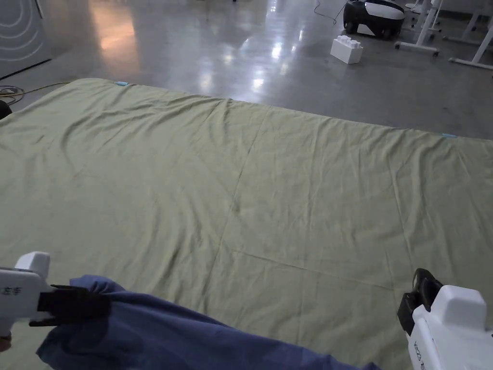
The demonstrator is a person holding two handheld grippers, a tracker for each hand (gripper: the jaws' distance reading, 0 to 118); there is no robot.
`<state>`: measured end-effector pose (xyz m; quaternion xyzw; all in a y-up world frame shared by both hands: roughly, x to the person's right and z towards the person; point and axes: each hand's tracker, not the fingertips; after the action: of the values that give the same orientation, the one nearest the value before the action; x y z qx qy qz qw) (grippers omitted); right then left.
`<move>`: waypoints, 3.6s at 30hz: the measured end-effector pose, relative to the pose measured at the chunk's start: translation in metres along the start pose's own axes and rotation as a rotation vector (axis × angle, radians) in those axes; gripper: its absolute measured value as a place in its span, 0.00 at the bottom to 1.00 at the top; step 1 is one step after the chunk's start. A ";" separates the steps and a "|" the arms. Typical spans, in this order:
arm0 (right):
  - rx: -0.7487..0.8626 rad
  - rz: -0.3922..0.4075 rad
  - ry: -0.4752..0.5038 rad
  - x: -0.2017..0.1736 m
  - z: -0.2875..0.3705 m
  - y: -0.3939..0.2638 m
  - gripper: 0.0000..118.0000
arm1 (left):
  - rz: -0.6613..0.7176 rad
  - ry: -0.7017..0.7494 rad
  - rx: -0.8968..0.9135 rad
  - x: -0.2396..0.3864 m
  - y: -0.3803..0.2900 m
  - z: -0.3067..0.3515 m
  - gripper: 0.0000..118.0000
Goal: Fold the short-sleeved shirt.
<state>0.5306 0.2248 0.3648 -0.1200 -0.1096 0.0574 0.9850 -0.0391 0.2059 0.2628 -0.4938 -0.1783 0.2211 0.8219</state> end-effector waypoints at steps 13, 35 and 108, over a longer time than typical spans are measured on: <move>-0.008 -0.020 0.026 -0.004 -0.002 -0.004 0.00 | -0.074 0.160 -0.078 0.066 0.008 0.012 0.12; -0.026 -0.051 -0.002 0.013 0.003 -0.011 0.00 | -0.044 -0.068 -0.320 0.202 -0.045 -0.137 0.12; -0.022 -0.053 -0.042 0.039 0.024 -0.009 0.00 | -0.195 -0.057 -0.071 0.142 -0.053 -0.106 0.65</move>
<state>0.5634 0.2267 0.3973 -0.1265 -0.1342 0.0326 0.9823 0.1436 0.1830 0.2731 -0.4962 -0.2566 0.1474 0.8162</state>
